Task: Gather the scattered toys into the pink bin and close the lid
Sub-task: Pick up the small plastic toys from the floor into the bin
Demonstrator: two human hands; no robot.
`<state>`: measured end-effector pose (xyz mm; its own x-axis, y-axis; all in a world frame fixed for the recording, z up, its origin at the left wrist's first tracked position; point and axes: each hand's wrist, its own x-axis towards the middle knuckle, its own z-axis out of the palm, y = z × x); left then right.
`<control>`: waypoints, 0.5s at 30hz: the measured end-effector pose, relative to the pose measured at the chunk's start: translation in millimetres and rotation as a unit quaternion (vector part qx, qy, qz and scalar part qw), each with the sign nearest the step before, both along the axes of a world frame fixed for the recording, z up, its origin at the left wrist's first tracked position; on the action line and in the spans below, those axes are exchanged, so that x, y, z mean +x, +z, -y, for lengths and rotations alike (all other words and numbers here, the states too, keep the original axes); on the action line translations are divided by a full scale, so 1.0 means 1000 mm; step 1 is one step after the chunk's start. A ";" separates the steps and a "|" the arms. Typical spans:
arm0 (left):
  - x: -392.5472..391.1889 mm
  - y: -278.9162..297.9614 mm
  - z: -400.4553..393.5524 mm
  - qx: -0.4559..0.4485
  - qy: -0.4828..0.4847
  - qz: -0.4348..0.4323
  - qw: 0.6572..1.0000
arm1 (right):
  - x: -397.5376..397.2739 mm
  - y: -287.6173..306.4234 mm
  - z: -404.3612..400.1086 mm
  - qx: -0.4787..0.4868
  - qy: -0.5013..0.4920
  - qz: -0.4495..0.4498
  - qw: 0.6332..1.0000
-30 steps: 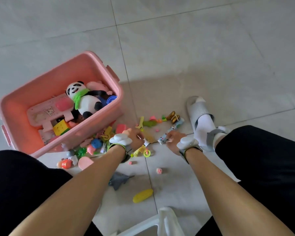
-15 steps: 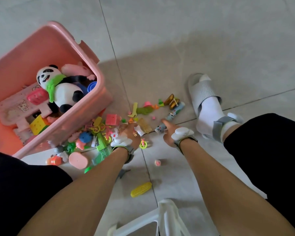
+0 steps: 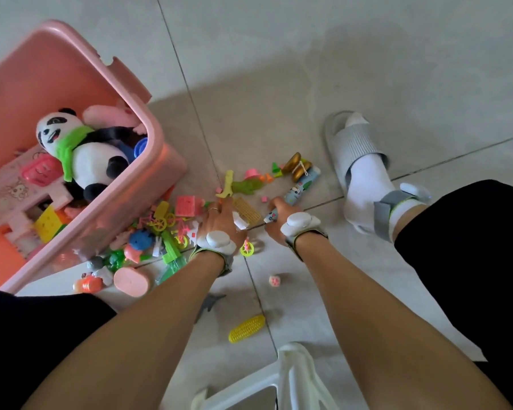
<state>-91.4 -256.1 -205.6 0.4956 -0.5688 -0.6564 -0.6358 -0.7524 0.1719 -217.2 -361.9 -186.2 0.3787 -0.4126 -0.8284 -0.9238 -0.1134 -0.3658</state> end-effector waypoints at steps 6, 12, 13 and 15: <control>-0.005 0.002 0.002 -0.040 0.038 -0.012 0.998 | -0.008 -0.002 -0.009 -0.020 -0.125 0.044 0.991; -0.010 0.024 -0.011 -0.079 0.076 -0.036 0.993 | -0.007 0.008 -0.018 -0.001 -0.208 0.099 0.973; -0.010 0.028 -0.015 -0.088 0.079 -0.044 0.992 | -0.007 0.012 -0.020 0.002 -0.211 0.106 0.972; -0.009 0.029 -0.021 -0.095 0.089 -0.060 0.990 | -0.003 0.024 -0.024 0.024 -0.226 0.127 0.966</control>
<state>-100.3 -235.1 -176.2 0.5238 -0.5992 -0.6055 -0.4632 -0.7968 0.3880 -220.5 -337.5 -162.4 0.3623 -0.5471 -0.7546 -0.7552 0.3023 -0.5817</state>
